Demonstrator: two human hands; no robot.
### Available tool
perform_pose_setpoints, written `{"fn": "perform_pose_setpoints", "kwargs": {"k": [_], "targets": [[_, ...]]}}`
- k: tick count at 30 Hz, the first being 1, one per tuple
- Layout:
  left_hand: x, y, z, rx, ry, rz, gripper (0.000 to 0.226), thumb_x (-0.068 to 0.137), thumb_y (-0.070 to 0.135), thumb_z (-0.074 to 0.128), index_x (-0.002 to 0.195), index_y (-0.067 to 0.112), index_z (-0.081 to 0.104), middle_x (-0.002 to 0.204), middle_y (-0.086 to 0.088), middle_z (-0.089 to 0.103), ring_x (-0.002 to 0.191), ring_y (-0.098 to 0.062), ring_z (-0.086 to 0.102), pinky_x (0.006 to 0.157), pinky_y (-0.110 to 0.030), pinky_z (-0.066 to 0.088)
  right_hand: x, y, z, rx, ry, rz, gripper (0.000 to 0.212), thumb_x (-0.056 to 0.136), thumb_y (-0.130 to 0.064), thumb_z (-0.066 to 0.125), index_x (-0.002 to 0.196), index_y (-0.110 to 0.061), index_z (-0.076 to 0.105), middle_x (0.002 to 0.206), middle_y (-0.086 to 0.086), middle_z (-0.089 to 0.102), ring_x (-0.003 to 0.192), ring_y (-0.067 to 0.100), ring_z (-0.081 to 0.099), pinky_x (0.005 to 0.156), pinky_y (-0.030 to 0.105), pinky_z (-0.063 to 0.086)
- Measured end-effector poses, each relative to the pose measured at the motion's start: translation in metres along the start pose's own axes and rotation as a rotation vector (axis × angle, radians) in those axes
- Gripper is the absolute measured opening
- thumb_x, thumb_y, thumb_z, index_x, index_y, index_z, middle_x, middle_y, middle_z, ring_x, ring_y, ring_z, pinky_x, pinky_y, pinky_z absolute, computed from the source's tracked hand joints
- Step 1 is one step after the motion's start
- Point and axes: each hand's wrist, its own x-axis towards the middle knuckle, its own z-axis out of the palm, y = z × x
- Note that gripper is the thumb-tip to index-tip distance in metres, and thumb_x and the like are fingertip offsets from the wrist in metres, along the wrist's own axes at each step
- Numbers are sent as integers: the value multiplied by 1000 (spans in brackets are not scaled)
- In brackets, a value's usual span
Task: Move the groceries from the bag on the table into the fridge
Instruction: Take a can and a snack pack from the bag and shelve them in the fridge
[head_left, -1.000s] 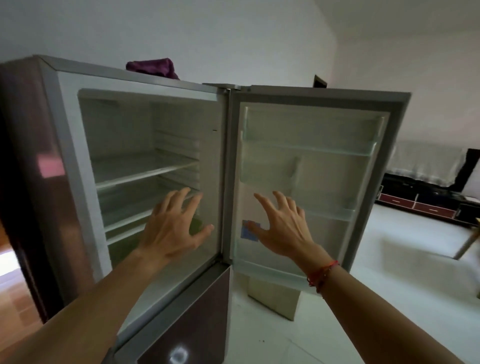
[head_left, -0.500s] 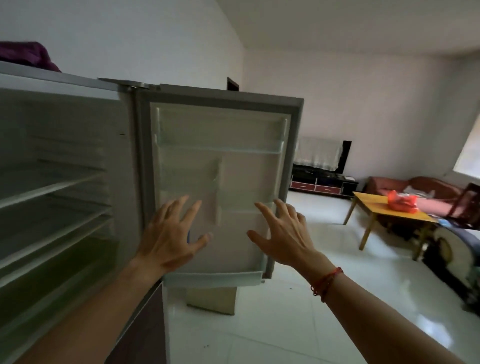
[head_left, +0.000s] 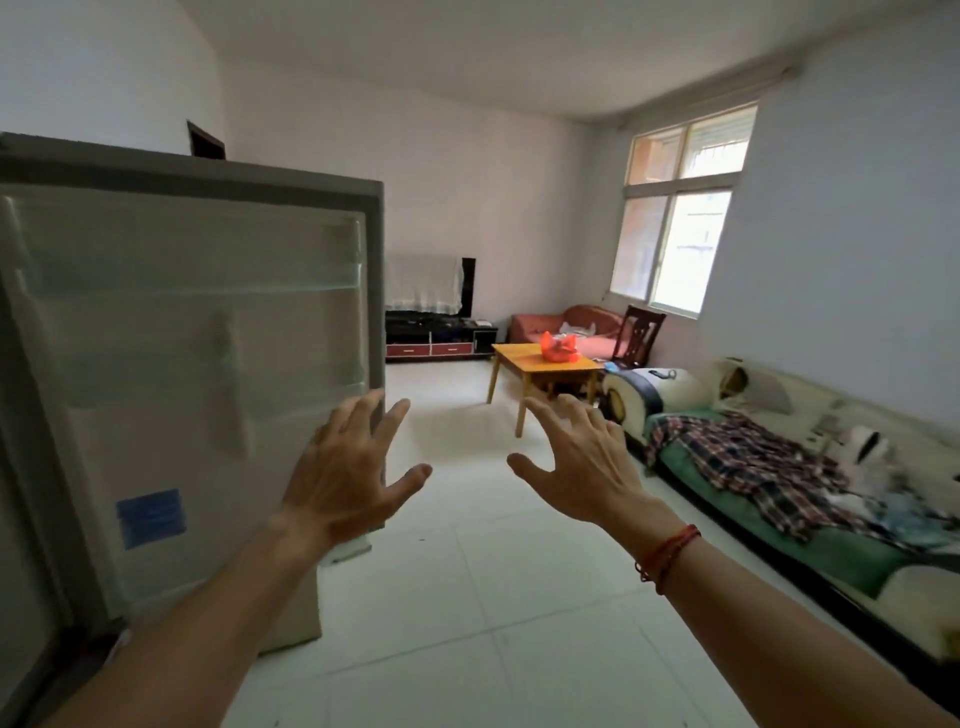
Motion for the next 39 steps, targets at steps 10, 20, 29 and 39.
{"fn": "perform_pose_setpoints", "kwargs": {"k": [10, 20, 29, 39], "targets": [[52, 100, 30, -130, 33, 210, 79, 86, 69, 39, 142, 15, 48, 143, -17, 49, 128, -36, 49, 96, -51, 48, -54, 98, -32, -89, 46, 224, 79, 85, -74, 37, 152, -34, 31, 139, 10, 46, 121, 30, 48, 96, 48, 45], [73, 156, 52, -147, 27, 258, 80, 85, 71, 40, 141, 15, 49, 142, -18, 50, 128, -36, 50, 95, -48, 49, -66, 151, -32, -100, 40, 266, 74, 92, -71, 42, 156, -36, 24, 153, 12, 35, 133, 32, 40, 103, 49, 39], [92, 175, 75, -129, 34, 250, 81, 85, 72, 39, 143, 16, 48, 144, -19, 48, 129, -38, 49, 95, -52, 48, -64, 197, -25, -87, 38, 274, 73, 91, -71, 42, 154, -37, 26, 151, 11, 38, 131, 31, 43, 103, 50, 40], [111, 208, 111, -126, -10, 263, 82, 85, 70, 36, 145, 14, 44, 145, -20, 45, 131, -37, 44, 99, -51, 44, -57, 242, -3, -72, -27, 268, 72, 91, -70, 45, 153, -35, 29, 150, 12, 39, 132, 35, 43, 105, 56, 40]]}}
